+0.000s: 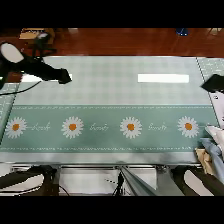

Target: Fold the shirts.

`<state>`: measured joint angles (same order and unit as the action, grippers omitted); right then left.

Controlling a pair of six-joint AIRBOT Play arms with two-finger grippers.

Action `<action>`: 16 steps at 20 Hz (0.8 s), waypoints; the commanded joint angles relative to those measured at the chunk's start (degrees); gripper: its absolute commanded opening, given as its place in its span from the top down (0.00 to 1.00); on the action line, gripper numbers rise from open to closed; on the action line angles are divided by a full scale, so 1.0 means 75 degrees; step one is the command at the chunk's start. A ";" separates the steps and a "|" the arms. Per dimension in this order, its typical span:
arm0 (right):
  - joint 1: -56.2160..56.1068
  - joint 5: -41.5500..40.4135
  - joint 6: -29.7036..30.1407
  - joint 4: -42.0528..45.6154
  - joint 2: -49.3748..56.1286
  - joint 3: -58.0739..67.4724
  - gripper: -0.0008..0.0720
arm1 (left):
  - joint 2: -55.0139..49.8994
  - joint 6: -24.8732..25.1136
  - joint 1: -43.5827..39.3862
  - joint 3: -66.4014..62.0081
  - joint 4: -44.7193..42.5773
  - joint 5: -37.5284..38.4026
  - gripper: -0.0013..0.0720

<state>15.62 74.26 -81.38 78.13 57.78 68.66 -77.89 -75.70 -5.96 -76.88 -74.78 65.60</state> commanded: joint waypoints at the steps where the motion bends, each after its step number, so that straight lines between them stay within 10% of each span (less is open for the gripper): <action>1: -0.1714 -0.0157 -0.0545 0.0012 0.0848 0.0009 0.17 | 0.0009 -0.1349 -0.1320 -0.0102 -0.1894 0.0554 0.00; 16: -0.2247 0.0029 -0.0560 -0.0003 0.1043 0.0009 0.17 | -0.0047 -0.1346 -0.1684 -0.0102 -0.1886 0.0522 0.01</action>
<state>-1.08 74.48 -85.56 78.17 65.54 68.71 -78.19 -85.76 -18.50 -77.58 -88.82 69.45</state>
